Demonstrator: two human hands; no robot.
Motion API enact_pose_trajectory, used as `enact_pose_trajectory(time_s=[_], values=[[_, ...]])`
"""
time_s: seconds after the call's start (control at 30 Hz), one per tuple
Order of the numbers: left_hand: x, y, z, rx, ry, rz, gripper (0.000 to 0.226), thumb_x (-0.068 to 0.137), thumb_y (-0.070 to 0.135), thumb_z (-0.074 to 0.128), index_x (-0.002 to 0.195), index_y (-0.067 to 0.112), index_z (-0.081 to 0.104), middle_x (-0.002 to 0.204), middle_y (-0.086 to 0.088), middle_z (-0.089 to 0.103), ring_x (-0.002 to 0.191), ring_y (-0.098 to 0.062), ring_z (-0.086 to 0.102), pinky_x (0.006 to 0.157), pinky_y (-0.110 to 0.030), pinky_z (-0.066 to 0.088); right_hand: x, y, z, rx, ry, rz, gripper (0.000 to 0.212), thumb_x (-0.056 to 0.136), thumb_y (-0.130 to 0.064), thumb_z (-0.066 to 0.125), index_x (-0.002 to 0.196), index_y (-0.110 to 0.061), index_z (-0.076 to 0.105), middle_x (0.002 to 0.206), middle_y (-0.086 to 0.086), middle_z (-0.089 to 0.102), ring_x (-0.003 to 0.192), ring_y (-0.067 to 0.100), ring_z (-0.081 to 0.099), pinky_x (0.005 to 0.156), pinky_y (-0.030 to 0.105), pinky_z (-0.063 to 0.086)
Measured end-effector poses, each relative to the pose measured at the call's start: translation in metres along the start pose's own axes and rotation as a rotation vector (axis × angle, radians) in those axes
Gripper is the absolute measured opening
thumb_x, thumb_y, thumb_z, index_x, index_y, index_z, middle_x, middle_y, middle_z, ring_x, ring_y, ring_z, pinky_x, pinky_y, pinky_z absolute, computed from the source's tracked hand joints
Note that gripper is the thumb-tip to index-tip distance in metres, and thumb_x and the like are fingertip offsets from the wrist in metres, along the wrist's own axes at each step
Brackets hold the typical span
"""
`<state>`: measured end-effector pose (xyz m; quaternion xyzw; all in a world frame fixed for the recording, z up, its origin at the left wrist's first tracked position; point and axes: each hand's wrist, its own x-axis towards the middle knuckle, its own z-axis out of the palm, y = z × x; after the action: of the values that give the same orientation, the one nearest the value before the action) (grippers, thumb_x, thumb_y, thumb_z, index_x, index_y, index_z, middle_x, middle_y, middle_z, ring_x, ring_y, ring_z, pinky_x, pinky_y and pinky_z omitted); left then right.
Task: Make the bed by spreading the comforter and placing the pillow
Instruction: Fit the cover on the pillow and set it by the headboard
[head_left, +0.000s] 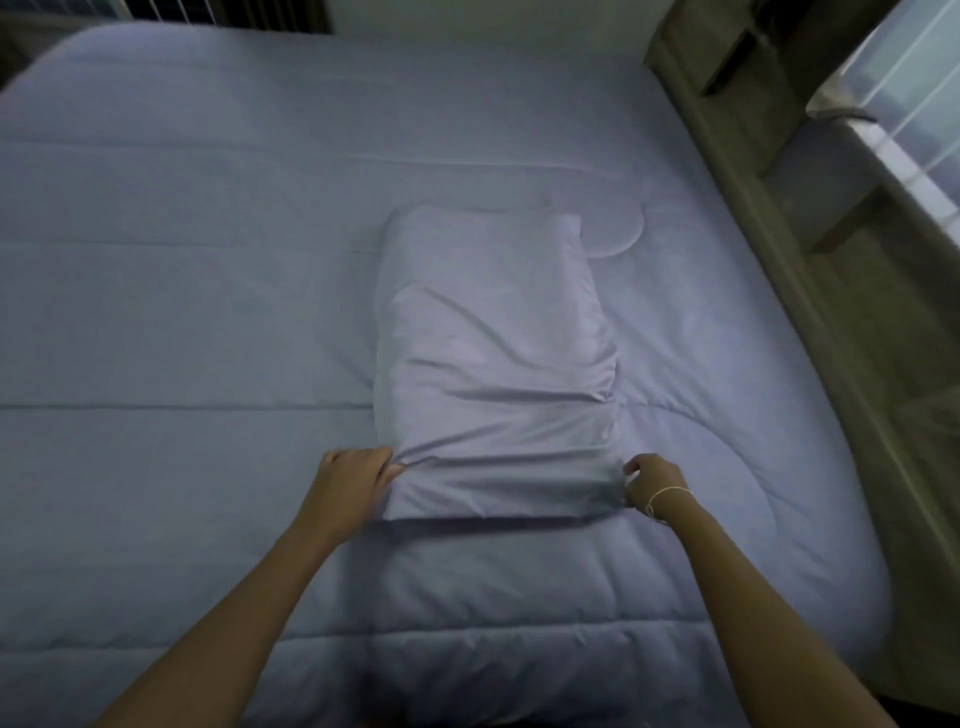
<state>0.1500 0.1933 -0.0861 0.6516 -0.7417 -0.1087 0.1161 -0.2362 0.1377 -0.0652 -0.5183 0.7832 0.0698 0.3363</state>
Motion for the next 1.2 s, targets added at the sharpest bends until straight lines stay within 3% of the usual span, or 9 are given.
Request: enact_pose_trajectory(time_s=[0.1, 0.23, 0.37, 0.57, 0.73, 0.83, 0.93, 1.1, 1.2], values=[[-0.023, -0.009, -0.003, -0.042, 0.088, 0.079, 0.044, 0.086, 0.065, 0.032, 0.07, 0.025, 0.039, 0.062, 0.007, 0.053, 0.06, -0.021, 0.057, 0.067, -0.031, 0.035, -0.017, 0.022, 0.005, -0.123, -0.011, 0.006, 0.043, 0.081, -0.009, 0.061, 0.122, -0.014, 0.052, 0.119, 0.016, 0.061, 0.106, 0.032, 0.059, 0.09, 0.039, 0.051], [-0.064, -0.018, 0.023, 0.132, -0.066, -0.048, 0.065, 0.062, 0.082, 0.054, 0.089, 0.023, 0.049, 0.084, 0.004, 0.058, 0.073, -0.021, 0.057, 0.082, -0.042, 0.041, -0.034, 0.028, 0.039, -0.015, -0.033, -0.064, 0.078, 0.079, -0.029, 0.07, 0.144, -0.012, 0.031, 0.132, 0.016, 0.053, 0.119, 0.035, 0.052, 0.096, 0.037, 0.043], [-0.053, -0.004, 0.039, 0.137, -0.099, -0.244, 0.043, 0.084, 0.051, 0.044, 0.09, 0.011, 0.06, 0.089, -0.011, 0.067, 0.078, -0.033, 0.063, 0.084, -0.049, 0.043, -0.031, 0.012, 0.04, 0.053, 0.21, -0.05, 0.027, 0.089, -0.011, 0.049, 0.11, -0.006, 0.065, 0.111, 0.022, 0.065, 0.102, 0.038, 0.06, 0.086, 0.038, 0.05], [-0.024, 0.029, -0.022, -0.417, 0.244, -0.26, 0.034, 0.097, 0.021, 0.034, 0.071, 0.005, 0.047, 0.066, -0.013, 0.054, 0.059, -0.029, 0.049, 0.056, -0.039, 0.037, -0.05, 0.019, -0.015, 0.104, 0.349, -0.198, 0.022, 0.087, -0.011, 0.048, 0.081, 0.002, 0.065, 0.087, 0.022, 0.068, 0.085, 0.041, 0.061, 0.072, 0.039, 0.047], [-0.058, 0.018, -0.007, -0.455, 0.1, -0.366, 0.006, 0.088, 0.008, 0.054, 0.085, 0.009, 0.049, 0.081, -0.01, 0.057, 0.07, -0.029, 0.055, 0.064, -0.034, 0.041, -0.062, 0.048, 0.031, -0.141, -0.005, -0.055, 0.031, 0.091, -0.036, 0.052, 0.096, -0.007, 0.063, 0.103, 0.017, 0.065, 0.101, 0.034, 0.061, 0.081, 0.033, 0.045], [-0.061, -0.005, 0.013, -0.452, -0.086, -0.541, 0.053, 0.077, 0.002, 0.06, 0.127, 0.005, 0.044, 0.126, -0.021, 0.047, 0.107, -0.039, 0.053, 0.089, -0.044, 0.046, -0.06, 0.047, 0.04, 0.093, 0.148, -0.114, 0.045, 0.08, -0.031, 0.069, 0.117, -0.015, 0.048, 0.118, 0.015, 0.058, 0.105, 0.034, 0.057, 0.084, 0.034, 0.043], [-0.051, -0.012, 0.035, -0.312, -0.209, -0.499, 0.054, 0.075, 0.028, 0.061, 0.124, 0.007, 0.052, 0.122, -0.025, 0.054, 0.108, -0.046, 0.052, 0.087, -0.048, 0.047, -0.049, 0.029, 0.051, 0.165, 0.082, -0.098, 0.08, 0.079, -0.029, 0.07, 0.145, -0.021, 0.025, 0.133, 0.017, 0.052, 0.117, 0.041, 0.051, 0.096, 0.04, 0.041], [-0.025, 0.023, 0.013, -0.506, 0.063, -0.54, 0.033, 0.09, 0.008, 0.048, 0.123, 0.006, 0.051, 0.108, -0.03, 0.062, 0.095, -0.046, 0.06, 0.074, -0.043, 0.046, -0.036, -0.006, 0.035, 0.31, 0.245, -0.075, 0.015, 0.083, -0.008, 0.053, 0.093, -0.006, 0.064, 0.097, 0.02, 0.066, 0.093, 0.037, 0.061, 0.073, 0.033, 0.043], [-0.031, 0.019, -0.01, -0.49, 0.212, -0.457, 0.012, 0.087, 0.003, 0.05, 0.099, 0.001, 0.049, 0.082, -0.024, 0.062, 0.071, -0.035, 0.057, 0.058, -0.038, 0.037, -0.052, 0.009, 0.009, 0.459, 0.4, -0.15, 0.013, 0.08, -0.004, 0.053, 0.081, -0.009, 0.065, 0.074, 0.014, 0.064, 0.079, 0.031, 0.058, 0.062, 0.033, 0.04]])
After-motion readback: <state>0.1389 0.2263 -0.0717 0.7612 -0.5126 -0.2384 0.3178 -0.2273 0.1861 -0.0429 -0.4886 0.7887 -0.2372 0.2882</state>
